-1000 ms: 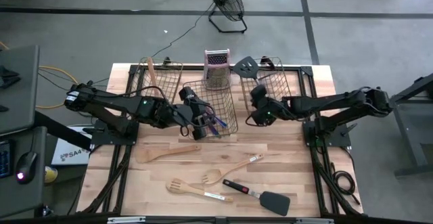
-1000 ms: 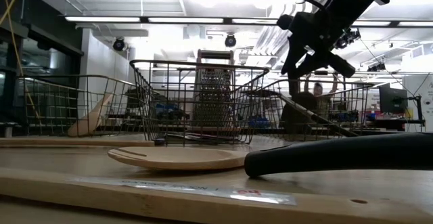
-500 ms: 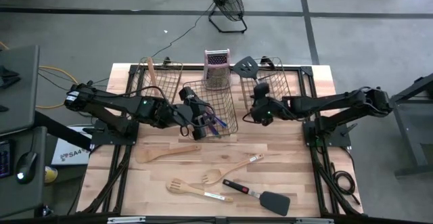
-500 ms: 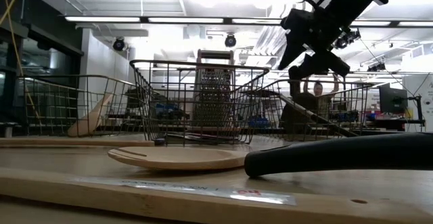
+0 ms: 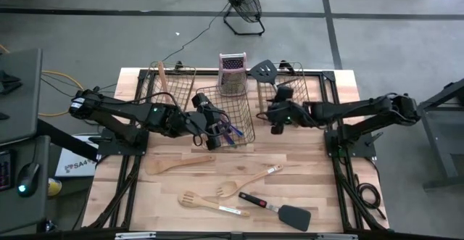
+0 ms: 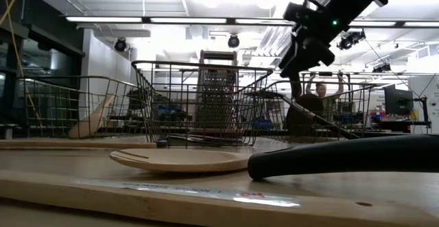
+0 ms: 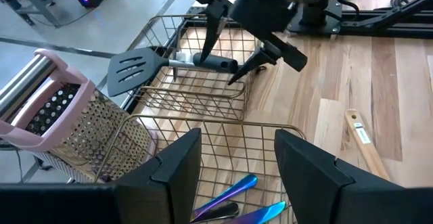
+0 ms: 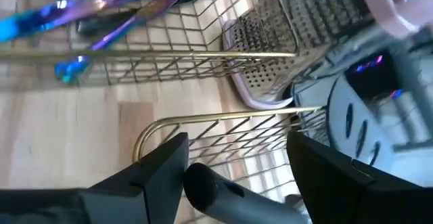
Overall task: Pick & Place Kitchen Items
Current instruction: Put the left black spatula into the right wire basket
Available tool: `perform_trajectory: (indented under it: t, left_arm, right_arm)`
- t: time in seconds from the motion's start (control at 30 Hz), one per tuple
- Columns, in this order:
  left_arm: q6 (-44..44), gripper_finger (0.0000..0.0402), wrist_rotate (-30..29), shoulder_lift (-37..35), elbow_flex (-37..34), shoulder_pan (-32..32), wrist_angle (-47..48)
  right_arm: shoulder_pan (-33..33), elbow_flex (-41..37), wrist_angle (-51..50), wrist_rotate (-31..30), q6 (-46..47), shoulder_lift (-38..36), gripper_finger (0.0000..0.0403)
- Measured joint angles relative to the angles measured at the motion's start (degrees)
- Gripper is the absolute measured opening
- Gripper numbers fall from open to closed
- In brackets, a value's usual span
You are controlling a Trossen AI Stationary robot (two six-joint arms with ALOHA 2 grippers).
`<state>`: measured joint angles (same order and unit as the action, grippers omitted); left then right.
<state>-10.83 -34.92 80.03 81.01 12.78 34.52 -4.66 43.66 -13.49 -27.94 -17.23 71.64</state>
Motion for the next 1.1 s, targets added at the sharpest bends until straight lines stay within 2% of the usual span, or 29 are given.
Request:
perform_trajectory:
  t: [0.43,0.77,0.83,1.0,1.1]
  left_arm:
    - [0.0,0.0184,0.0,0.0,0.0,0.0,0.0]
    - [0.0,0.0184,0.0,0.0,0.0,0.0,0.0]
    - [0.0,0.0184,0.0,0.0,0.0,0.0,0.0]
    - [0.0,0.0184,0.0,0.0,0.0,0.0,0.2]
    - [0.0,0.0184,0.0,0.0,0.0,0.0,0.6]
  right_arm:
    - [-3.4,0.0,8.9,0.0,20.2,0.0,0.0243]
    - [-4.3,0.0,16.2,-0.8,25.3,0.0,0.0243]
    - [-4.8,0.0,16.2,-2.2,27.3,0.0,0.0243]
    - [-4.9,0.0,14.8,-10.6,32.8,-2.5,0.0243]
    - [-5.1,0.0,10.4,-12.8,39.4,-4.9,0.0243]
